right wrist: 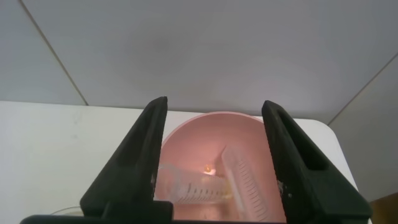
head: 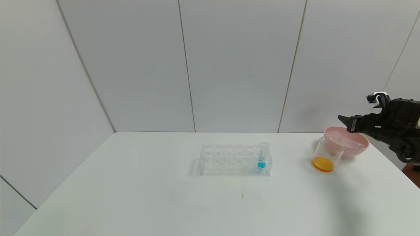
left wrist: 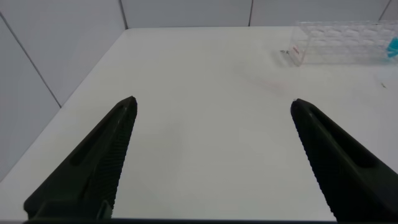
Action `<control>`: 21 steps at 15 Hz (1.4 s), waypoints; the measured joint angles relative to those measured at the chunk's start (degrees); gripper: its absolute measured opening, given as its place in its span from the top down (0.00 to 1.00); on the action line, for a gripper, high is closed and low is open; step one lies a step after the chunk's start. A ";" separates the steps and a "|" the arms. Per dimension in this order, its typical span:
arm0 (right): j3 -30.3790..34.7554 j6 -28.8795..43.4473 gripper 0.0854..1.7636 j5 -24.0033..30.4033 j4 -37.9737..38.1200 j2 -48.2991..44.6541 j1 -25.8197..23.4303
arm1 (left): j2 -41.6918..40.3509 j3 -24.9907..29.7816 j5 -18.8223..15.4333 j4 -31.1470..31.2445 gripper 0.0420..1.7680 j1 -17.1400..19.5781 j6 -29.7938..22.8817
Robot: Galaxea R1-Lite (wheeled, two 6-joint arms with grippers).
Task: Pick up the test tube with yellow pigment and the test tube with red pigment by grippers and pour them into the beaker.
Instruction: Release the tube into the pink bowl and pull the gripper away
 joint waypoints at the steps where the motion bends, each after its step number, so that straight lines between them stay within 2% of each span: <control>1: 0.13 -0.26 0.33 0.00 -0.18 0.11 0.00 | 0.00 0.00 0.00 -0.02 0.00 0.00 0.00; 6: 0.79 -0.01 0.19 0.02 0.44 -1.60 -0.68 | 0.00 0.00 0.00 -0.02 0.00 0.00 0.00; 9: 5.16 -0.41 0.14 0.22 0.05 -6.95 -1.71 | 0.00 0.00 0.00 -0.02 0.00 0.00 0.00; 15: 25.69 -1.56 0.08 0.52 0.17 -27.68 -2.94 | 0.00 0.00 0.00 -0.02 0.00 0.00 0.00; 21: 50.14 1.33 0.06 0.52 1.48 -58.86 3.06 | 0.00 0.00 0.00 -0.02 0.00 0.00 0.00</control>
